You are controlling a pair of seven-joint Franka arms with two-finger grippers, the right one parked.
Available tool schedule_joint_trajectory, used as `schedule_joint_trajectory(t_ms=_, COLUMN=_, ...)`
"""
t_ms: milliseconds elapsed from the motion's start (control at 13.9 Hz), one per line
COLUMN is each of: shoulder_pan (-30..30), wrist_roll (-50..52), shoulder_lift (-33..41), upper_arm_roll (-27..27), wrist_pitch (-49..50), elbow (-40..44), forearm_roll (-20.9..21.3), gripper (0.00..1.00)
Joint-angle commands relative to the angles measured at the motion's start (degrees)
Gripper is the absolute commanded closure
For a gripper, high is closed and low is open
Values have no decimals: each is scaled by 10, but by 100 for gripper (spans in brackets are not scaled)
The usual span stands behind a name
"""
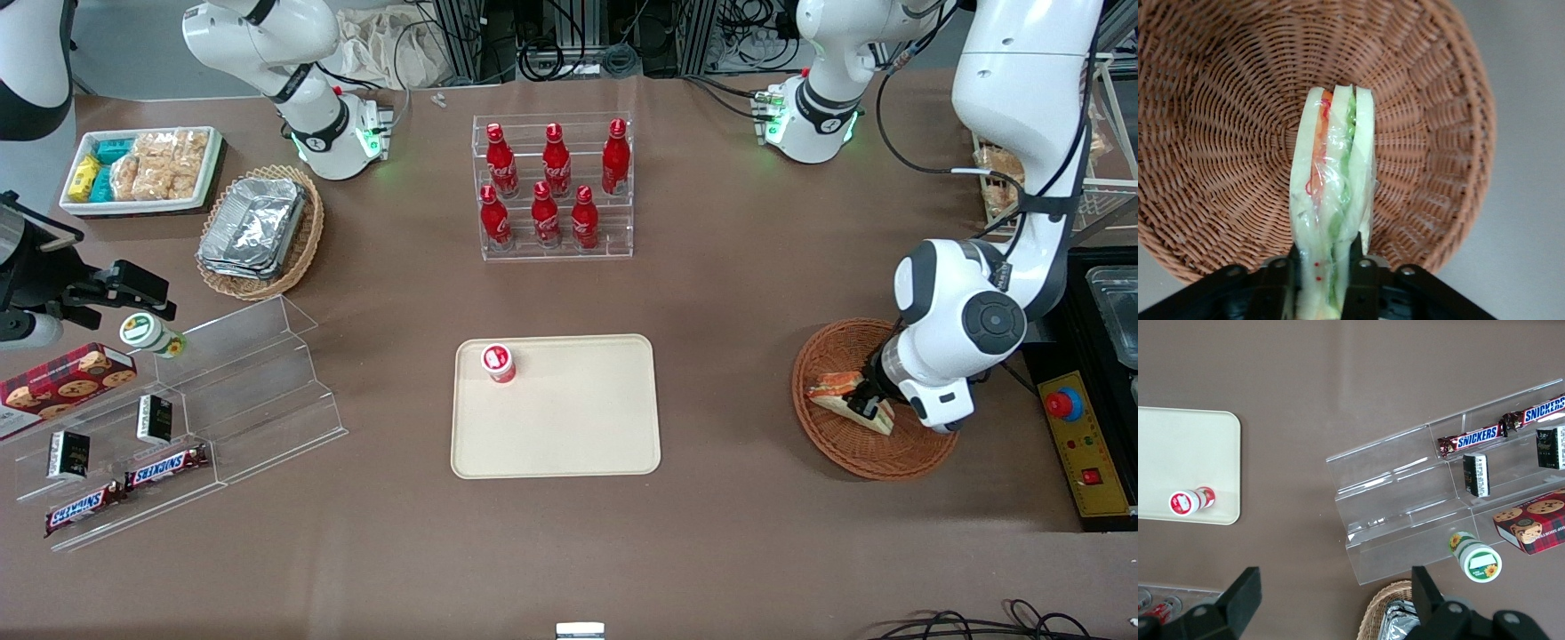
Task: Place sandwich from basket to tray
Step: 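Lower the left gripper and close it on the sandwich, then lift the sandwich up out of the basket with the left gripper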
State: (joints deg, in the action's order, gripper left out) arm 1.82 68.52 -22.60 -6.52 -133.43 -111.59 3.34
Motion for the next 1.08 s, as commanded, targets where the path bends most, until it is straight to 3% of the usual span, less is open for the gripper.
schedule_joint_trajectory(t_ms=0, shoulder_pan=-6, wrist_roll=38, shoulder_lift=30, upper_arm_roll=-3, wrist_pitch=94, elbow=48, forearm_roll=18, gripper=100)
schedule_joint_trajectory(t_ms=505, shoulder_pan=-5, wrist_roll=22, shoulder_lift=32, upper_arm_roll=-54, wrist_pitch=425, elbow=295, forearm_roll=7, gripper=100)
schedule_joint_trajectory(t_ms=649, shoulder_pan=-5, wrist_roll=-25, shoulder_lift=38, upper_arm_roll=-79, wrist_pitch=468, elbow=334, forearm_roll=5, gripper=100)
schedule_joint_trajectory(t_ms=1009, shoulder_pan=-7, wrist_roll=-179, shoulder_lift=40, upper_arm_roll=-147, wrist_pitch=478, elbow=332, forearm_roll=-3, gripper=100)
